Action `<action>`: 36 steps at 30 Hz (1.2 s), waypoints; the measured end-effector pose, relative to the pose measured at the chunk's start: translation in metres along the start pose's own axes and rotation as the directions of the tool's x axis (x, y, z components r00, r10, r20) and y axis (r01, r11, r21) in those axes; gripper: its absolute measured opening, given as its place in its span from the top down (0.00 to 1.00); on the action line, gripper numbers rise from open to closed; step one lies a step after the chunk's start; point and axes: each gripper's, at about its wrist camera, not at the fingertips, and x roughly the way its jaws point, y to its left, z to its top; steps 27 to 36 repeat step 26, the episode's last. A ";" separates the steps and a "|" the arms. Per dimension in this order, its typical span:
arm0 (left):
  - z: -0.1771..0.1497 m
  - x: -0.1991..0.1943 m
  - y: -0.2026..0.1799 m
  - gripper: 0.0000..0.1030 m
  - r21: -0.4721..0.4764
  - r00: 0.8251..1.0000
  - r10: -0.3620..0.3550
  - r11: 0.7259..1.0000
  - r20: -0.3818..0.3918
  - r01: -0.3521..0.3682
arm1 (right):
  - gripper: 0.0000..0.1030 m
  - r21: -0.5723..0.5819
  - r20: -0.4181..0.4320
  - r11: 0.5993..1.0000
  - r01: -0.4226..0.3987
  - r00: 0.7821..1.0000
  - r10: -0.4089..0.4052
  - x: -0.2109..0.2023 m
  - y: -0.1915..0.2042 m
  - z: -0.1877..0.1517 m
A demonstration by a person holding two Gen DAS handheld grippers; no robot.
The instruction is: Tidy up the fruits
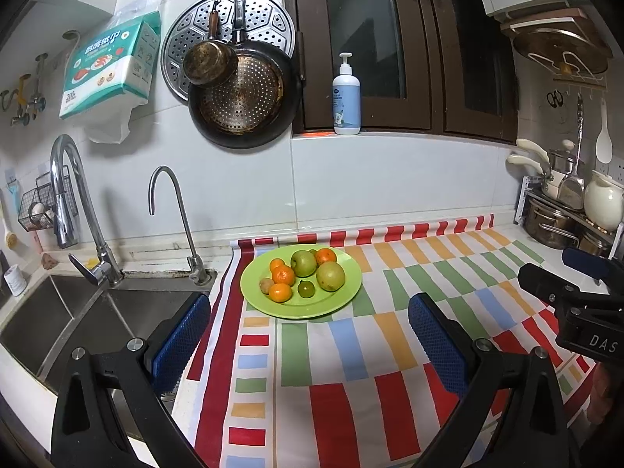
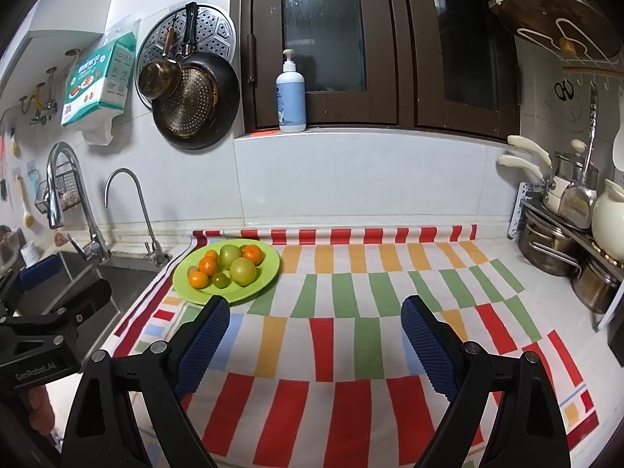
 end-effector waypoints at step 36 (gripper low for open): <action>-0.002 0.011 0.001 0.00 0.000 0.999 -0.019 1.000 -0.025 0.019 | 0.12 0.006 -0.031 1.000 -0.004 1.000 0.005 0.008 0.001 -0.003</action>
